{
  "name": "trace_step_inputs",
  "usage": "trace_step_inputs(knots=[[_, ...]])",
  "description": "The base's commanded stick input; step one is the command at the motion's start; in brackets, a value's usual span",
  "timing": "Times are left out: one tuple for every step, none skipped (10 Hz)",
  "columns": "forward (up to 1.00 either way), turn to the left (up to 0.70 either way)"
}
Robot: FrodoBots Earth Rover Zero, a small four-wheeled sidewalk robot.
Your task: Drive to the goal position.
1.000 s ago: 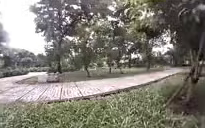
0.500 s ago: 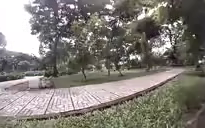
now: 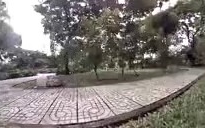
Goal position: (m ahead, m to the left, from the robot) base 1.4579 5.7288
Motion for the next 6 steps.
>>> trace_step_inputs(knots=[[0.17,0.42],[0.0,0.45],[0.0,0.45],[0.0,0.45],[0.0,0.45],[0.0,0.45]])
